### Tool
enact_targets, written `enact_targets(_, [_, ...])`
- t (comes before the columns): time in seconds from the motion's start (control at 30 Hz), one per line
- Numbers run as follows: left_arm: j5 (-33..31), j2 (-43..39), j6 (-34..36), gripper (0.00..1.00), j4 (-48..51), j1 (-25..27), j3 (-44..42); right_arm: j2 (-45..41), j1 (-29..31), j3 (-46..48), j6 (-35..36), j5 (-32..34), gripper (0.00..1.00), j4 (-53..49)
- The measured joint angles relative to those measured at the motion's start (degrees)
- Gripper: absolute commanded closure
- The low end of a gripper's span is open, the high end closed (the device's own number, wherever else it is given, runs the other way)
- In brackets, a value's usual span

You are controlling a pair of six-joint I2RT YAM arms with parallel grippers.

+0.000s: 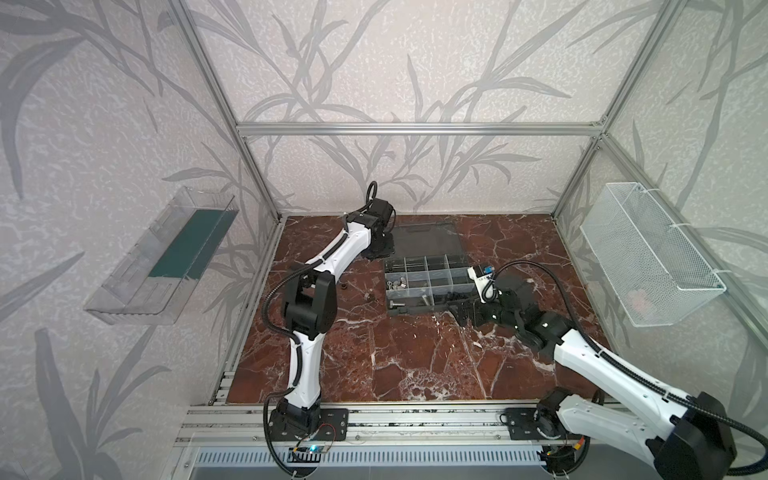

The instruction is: Sort the screws and nuts into containers

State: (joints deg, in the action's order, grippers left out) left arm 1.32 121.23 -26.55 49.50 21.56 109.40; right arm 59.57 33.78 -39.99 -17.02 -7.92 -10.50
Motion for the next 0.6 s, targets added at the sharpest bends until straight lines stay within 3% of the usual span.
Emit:
enact_targets(0.43, [2.56,6.21,-0.61,0.62,0.46,2.84,1.9,-1.53,-0.5,0.15,0.15,0.02,0.01,-0.04])
enact_targets(0.6, [1.53,3.56,-0.57,0.48,0.46,2.01,-1.38,-1.64,-0.52,0.72,0.15,-0.04,0.01,-0.02])
